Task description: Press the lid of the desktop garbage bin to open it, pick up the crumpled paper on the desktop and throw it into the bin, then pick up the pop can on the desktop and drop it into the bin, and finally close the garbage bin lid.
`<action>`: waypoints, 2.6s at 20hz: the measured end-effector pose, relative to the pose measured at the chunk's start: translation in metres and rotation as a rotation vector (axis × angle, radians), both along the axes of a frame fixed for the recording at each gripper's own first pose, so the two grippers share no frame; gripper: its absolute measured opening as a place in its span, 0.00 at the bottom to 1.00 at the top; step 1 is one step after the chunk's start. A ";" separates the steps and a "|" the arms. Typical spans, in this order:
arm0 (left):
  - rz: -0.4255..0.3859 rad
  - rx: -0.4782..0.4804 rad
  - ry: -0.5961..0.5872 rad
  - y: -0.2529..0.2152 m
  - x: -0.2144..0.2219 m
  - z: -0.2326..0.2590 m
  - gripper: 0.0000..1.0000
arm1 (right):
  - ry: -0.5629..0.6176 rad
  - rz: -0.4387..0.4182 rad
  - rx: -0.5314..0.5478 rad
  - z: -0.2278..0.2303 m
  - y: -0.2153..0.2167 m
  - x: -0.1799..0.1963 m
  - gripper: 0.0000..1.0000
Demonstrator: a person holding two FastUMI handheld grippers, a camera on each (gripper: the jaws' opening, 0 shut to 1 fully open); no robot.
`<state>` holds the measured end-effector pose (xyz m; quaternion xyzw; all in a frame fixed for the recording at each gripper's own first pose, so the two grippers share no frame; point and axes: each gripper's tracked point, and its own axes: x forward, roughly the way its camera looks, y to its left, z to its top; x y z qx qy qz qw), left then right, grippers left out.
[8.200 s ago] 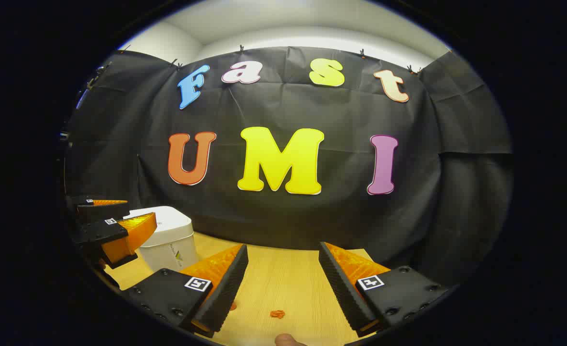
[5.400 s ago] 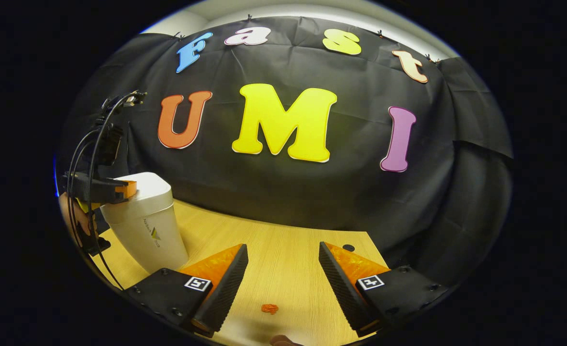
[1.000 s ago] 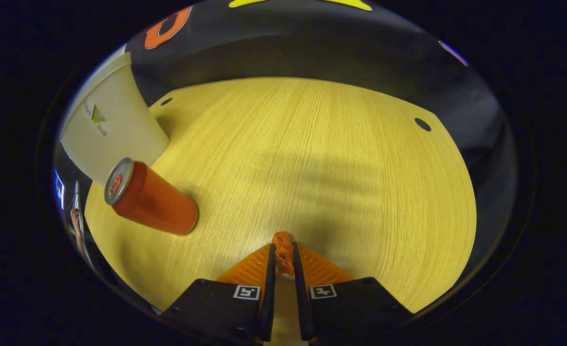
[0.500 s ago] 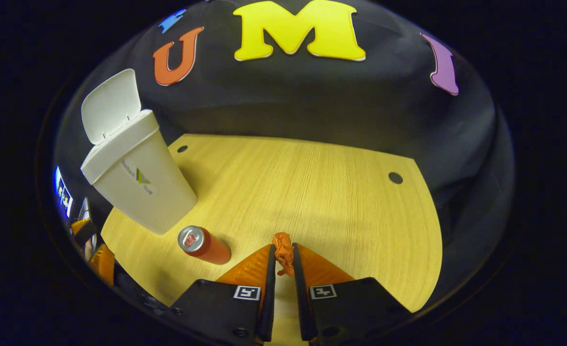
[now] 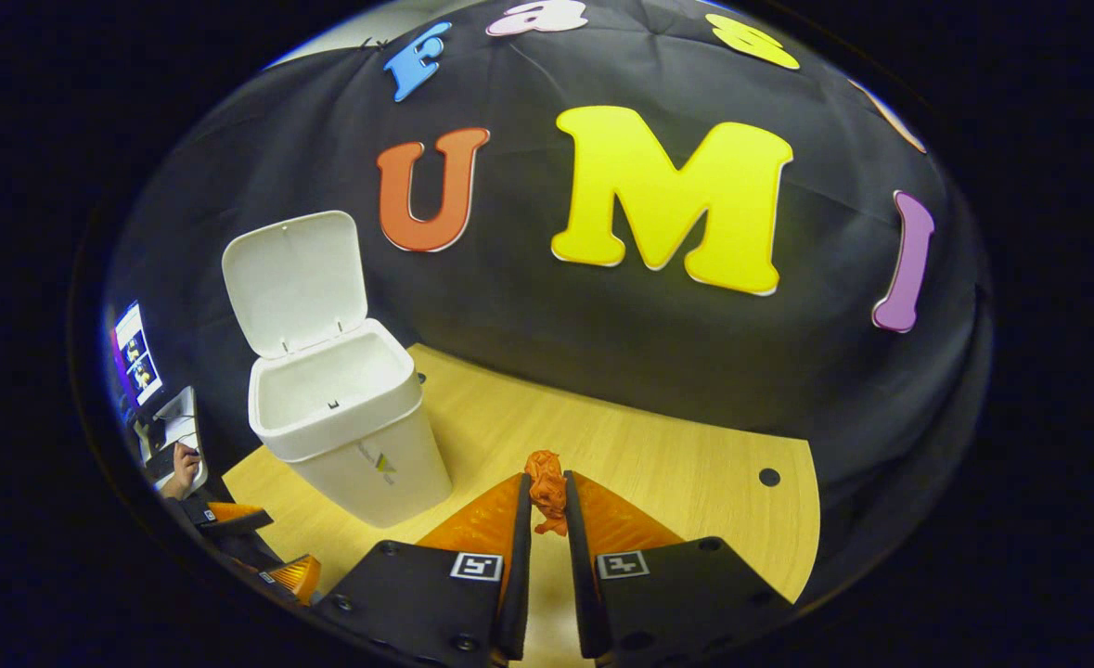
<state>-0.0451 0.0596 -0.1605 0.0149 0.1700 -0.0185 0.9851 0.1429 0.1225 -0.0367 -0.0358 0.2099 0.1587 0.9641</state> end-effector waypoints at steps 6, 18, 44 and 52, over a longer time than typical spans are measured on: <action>0.033 -0.027 -0.003 0.034 -0.014 -0.008 0.94 | -0.082 0.086 -0.041 0.026 0.086 0.026 0.22; 0.039 -0.027 0.021 0.046 -0.031 -0.027 0.94 | -0.053 0.273 -0.081 -0.006 0.238 0.026 0.23; -0.079 0.019 0.092 0.008 -0.013 -0.060 0.94 | -0.220 0.118 -0.043 0.045 0.124 0.014 0.97; -0.223 0.066 0.095 -0.059 0.019 -0.085 0.94 | -0.188 -0.089 -0.035 0.027 -0.007 0.013 0.96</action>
